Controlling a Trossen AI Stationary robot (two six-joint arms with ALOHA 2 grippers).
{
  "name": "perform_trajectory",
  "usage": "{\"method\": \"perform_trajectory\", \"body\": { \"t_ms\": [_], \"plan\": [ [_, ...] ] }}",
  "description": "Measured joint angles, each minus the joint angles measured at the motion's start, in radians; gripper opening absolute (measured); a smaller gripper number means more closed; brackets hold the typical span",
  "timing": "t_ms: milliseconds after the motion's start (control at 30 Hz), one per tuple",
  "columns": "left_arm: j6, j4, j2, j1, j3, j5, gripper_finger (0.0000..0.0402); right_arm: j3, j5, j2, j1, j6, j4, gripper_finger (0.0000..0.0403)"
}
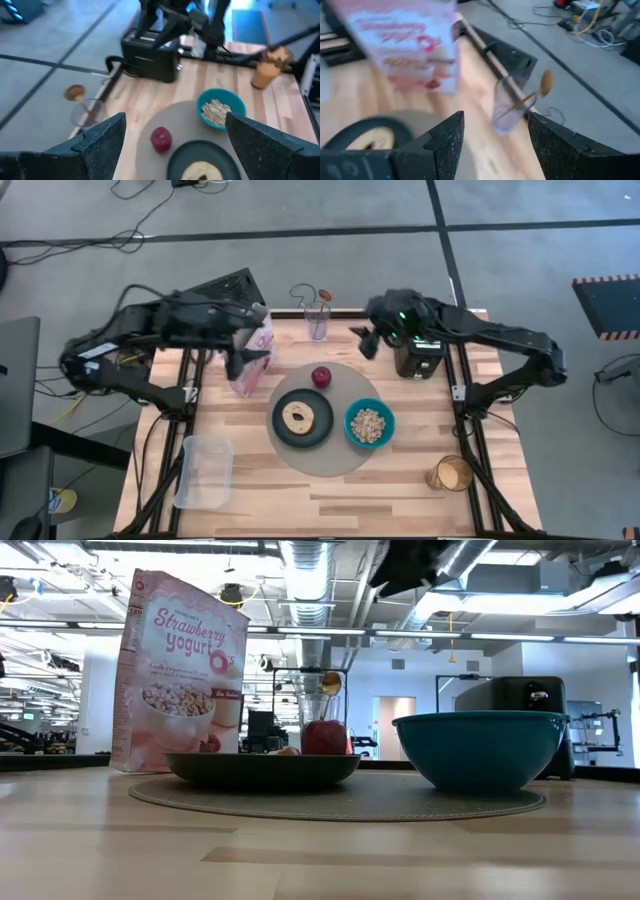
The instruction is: Arrange a breakfast setting
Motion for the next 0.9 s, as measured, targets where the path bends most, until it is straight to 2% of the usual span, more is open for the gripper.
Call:
{"method": "perform_trajectory", "body": {
  "t_ms": [233, 433, 600, 900],
  "plan": [
    [-0.020, 0.079, -0.172, 0.027, -0.201, -0.036, 0.0325, 0.153, -0.004, 0.191, -0.127, -0.071, 0.017, 0.0249],
    [-0.072, 0.132, -0.239, 0.027, -0.313, -0.050, 0.0325, 0.186, -0.035, 0.336, -0.214, -0.127, 0.105, 0.0249],
    [-0.109, 0.125, -0.239, 0.027, -0.333, -0.050, 0.0325, 0.185, -0.151, 0.438, -0.280, -0.145, 0.170, 0.0249],
    [-0.140, 0.120, -0.226, 0.027, -0.333, -0.051, 0.0325, 0.185, -0.178, 0.560, -0.336, -0.143, 0.259, 0.0249]
  ]
}}
